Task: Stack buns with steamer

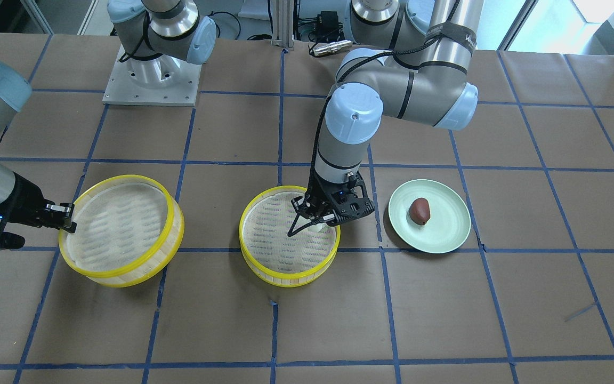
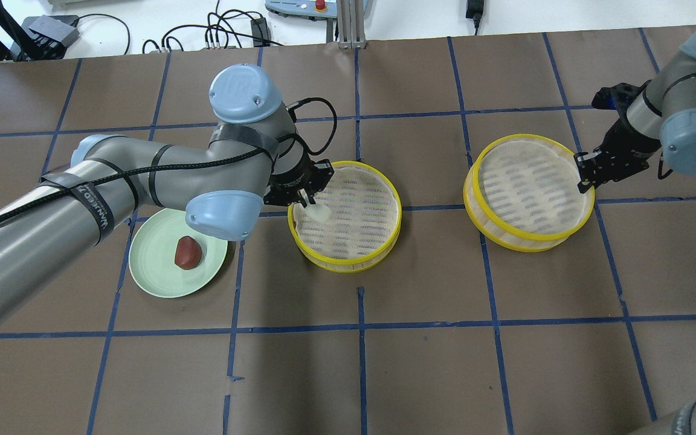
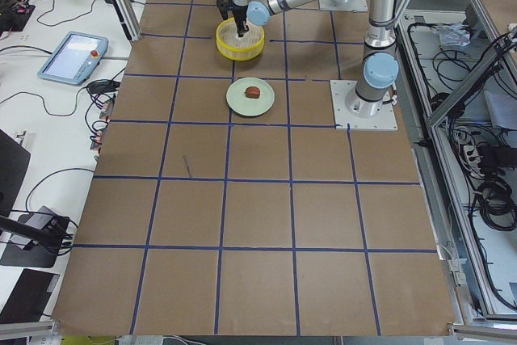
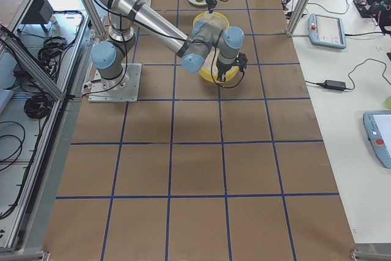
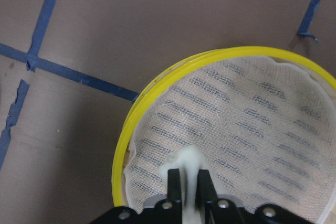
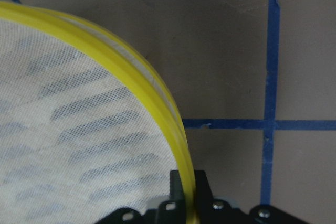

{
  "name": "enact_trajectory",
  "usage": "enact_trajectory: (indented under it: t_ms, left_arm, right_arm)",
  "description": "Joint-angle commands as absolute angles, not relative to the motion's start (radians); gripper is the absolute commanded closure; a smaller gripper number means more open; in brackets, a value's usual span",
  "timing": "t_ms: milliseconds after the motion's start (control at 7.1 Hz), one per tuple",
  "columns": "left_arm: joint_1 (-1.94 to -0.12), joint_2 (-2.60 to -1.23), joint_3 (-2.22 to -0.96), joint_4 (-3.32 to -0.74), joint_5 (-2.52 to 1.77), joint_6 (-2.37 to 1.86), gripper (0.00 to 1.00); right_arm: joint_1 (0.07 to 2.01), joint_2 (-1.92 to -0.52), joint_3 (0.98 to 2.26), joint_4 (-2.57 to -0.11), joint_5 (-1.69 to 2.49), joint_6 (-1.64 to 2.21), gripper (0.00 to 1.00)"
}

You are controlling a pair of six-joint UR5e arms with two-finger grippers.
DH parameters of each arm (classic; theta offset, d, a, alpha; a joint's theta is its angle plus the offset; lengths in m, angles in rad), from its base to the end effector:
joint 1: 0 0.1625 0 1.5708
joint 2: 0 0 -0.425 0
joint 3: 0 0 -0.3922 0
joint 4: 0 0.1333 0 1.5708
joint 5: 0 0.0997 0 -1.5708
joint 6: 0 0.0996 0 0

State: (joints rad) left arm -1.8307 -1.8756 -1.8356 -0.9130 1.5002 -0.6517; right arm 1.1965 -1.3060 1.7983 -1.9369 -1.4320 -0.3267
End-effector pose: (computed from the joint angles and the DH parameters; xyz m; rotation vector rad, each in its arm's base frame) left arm -0.2810 -0.5108 0.2662 0.5868 -2.9814 0.0731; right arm -0.0618 -0.5595 0.2769 0.0836 2.9651 0.1052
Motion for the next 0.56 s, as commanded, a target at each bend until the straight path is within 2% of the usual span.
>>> enact_trajectory:
  t_ms: [0,282,423]
  left_arm:
    - [-1.835,-1.870,-1.824,-0.908,1.505,-0.623,0.00]
    - [-1.771,-1.846,-1.828,-0.914,1.529,-0.385,0.00]
    - [-1.658,-1.844,-1.838,-0.920,1.537,-0.227,0.00]
  right_arm:
    - [1.299,-1.358,1.787,-1.870,-1.350,-0.107,0.95]
    - [1.481,-1.356,1.772,-1.887,-1.449,0.074,0.94]
    - [1.549,-1.355,1.755,-1.890,-1.451,0.180,0.94]
